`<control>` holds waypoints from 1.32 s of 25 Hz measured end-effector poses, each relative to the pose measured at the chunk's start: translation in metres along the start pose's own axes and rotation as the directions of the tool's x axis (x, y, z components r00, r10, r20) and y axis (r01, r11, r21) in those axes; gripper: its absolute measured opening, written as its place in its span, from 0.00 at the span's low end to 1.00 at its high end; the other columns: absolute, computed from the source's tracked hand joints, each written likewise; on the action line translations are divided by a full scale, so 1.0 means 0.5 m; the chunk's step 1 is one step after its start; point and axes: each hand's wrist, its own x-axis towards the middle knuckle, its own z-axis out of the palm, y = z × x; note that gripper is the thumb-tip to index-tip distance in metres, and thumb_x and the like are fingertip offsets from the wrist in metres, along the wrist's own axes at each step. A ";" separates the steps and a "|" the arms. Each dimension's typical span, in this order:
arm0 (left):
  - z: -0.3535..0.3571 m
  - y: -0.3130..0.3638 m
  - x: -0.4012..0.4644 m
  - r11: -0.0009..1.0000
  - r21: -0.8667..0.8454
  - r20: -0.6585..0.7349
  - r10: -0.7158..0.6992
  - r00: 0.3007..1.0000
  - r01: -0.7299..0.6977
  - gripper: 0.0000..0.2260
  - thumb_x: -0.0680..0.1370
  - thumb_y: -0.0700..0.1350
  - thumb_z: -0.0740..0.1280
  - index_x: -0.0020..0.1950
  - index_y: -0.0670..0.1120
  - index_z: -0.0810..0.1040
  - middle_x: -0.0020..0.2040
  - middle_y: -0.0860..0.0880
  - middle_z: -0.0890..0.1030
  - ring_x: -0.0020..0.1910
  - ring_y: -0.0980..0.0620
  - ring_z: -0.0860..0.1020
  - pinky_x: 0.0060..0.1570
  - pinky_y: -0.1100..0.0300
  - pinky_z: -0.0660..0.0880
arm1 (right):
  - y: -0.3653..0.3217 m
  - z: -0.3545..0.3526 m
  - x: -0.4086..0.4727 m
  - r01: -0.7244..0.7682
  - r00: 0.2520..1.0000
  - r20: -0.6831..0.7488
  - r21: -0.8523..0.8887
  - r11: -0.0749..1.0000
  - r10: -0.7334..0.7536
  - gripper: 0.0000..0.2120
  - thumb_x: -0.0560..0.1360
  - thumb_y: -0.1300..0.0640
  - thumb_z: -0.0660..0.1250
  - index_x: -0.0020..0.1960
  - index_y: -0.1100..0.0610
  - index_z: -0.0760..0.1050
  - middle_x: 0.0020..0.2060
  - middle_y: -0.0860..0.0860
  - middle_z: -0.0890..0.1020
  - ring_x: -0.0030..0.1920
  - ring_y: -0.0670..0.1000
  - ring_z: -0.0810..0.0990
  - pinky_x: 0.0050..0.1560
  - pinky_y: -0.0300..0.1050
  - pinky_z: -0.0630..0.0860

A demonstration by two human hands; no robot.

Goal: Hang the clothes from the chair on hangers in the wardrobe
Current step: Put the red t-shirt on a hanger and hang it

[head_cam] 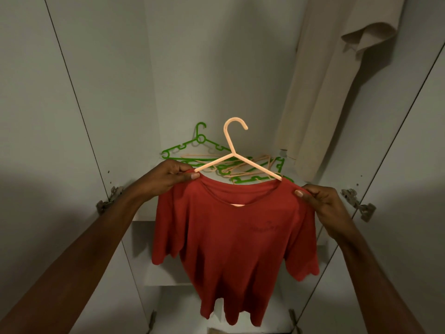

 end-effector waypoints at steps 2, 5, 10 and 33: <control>0.002 0.004 0.010 0.998 -0.059 0.027 -0.032 0.999 0.034 0.10 0.81 0.48 0.69 0.47 0.43 0.86 0.40 0.46 0.81 0.42 0.52 0.77 0.49 0.57 0.71 | -0.006 0.005 0.002 0.017 0.998 -0.064 0.041 0.999 -0.014 0.09 0.80 0.60 0.67 0.49 0.62 0.84 0.42 0.60 0.85 0.43 0.60 0.84 0.47 0.49 0.79; 0.000 -0.004 0.021 0.995 -0.078 0.109 -0.061 0.992 0.070 0.10 0.80 0.45 0.71 0.53 0.38 0.84 0.47 0.41 0.84 0.46 0.45 0.80 0.53 0.51 0.74 | -0.009 -0.003 0.000 0.024 0.992 -0.124 0.046 0.999 -0.018 0.11 0.80 0.58 0.67 0.48 0.65 0.83 0.42 0.67 0.83 0.42 0.63 0.82 0.48 0.56 0.76; -0.010 -0.007 0.035 0.996 -0.022 0.041 -0.084 0.996 0.085 0.11 0.75 0.36 0.75 0.57 0.43 0.84 0.52 0.45 0.87 0.52 0.48 0.85 0.59 0.52 0.80 | -0.054 -0.036 -0.001 0.028 0.973 -0.232 0.046 0.999 -0.016 0.11 0.80 0.60 0.66 0.42 0.58 0.84 0.35 0.56 0.84 0.36 0.52 0.82 0.37 0.40 0.79; -0.148 0.225 0.353 0.976 0.136 -0.482 0.216 0.849 -0.170 0.07 0.70 0.47 0.81 0.44 0.46 0.88 0.34 0.48 0.85 0.35 0.48 0.85 0.34 0.53 0.84 | -0.381 -0.158 0.209 0.259 0.849 -0.450 -0.099 0.961 -0.275 0.10 0.79 0.53 0.69 0.47 0.58 0.85 0.40 0.64 0.83 0.41 0.57 0.80 0.46 0.50 0.76</control>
